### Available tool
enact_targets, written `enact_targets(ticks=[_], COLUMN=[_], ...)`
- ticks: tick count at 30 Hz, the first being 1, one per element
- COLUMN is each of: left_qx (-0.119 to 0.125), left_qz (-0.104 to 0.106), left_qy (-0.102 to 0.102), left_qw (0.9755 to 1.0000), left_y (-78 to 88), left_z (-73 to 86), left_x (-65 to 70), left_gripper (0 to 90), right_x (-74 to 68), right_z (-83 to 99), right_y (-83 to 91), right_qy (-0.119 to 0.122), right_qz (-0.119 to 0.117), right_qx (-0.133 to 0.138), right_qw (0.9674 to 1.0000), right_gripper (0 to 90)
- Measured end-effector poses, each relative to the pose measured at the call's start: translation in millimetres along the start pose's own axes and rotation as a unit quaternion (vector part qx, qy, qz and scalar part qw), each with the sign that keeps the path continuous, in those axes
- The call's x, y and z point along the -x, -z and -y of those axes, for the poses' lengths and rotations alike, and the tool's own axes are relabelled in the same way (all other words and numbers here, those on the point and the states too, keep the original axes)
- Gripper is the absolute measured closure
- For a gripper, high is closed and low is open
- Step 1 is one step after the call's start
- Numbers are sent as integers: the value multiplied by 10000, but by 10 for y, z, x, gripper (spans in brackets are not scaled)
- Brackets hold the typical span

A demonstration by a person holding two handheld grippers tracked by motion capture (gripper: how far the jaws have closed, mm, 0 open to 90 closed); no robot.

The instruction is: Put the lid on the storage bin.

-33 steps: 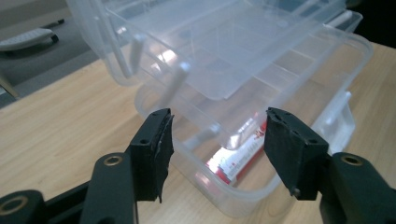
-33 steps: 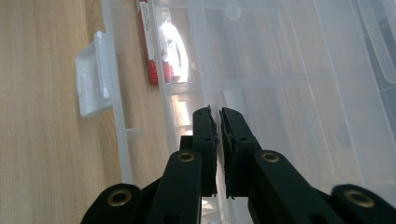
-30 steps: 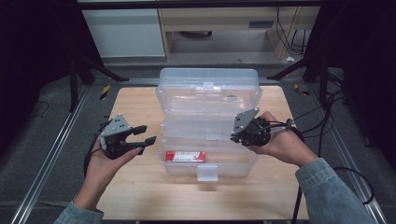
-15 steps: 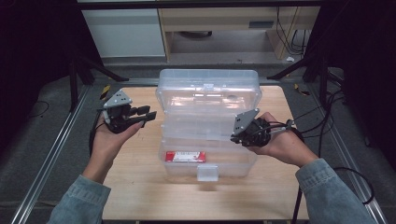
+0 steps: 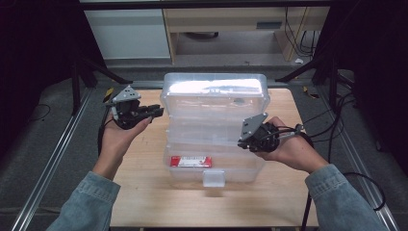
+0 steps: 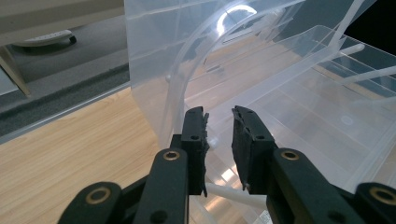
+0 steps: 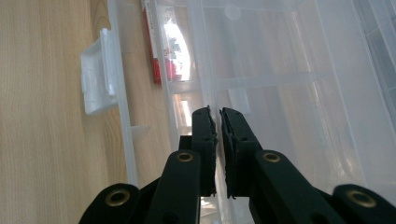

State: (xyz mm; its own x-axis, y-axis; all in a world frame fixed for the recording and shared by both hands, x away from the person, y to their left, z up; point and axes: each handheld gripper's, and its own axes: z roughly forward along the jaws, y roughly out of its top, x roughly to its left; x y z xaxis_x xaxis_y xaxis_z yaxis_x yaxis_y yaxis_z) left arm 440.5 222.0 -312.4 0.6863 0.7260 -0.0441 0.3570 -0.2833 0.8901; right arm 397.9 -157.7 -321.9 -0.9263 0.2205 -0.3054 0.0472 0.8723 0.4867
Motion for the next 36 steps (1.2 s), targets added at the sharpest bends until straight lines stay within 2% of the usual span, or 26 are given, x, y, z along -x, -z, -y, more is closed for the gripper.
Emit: enact_targets(ticks=[14, 20, 36], left_qx=[18, 47, 2], left_qz=[50, 100, 227], left_qy=[-16, 47, 113], left_qw=[10000, 9999, 9997], left_y=[-15, -15, -24], left_z=[-10, 27, 148], left_x=[70, 93, 120], left_gripper=[782, 823, 827], right_x=[-34, -57, -94], right_z=[19, 26, 74], right_y=[-15, -25, -44], right_qy=[14, 8, -125], right_qz=[-43, -41, -79], right_qx=[-2, -30, -22], right_qw=[10000, 10000, 9999], right_gripper=[842, 838, 813])
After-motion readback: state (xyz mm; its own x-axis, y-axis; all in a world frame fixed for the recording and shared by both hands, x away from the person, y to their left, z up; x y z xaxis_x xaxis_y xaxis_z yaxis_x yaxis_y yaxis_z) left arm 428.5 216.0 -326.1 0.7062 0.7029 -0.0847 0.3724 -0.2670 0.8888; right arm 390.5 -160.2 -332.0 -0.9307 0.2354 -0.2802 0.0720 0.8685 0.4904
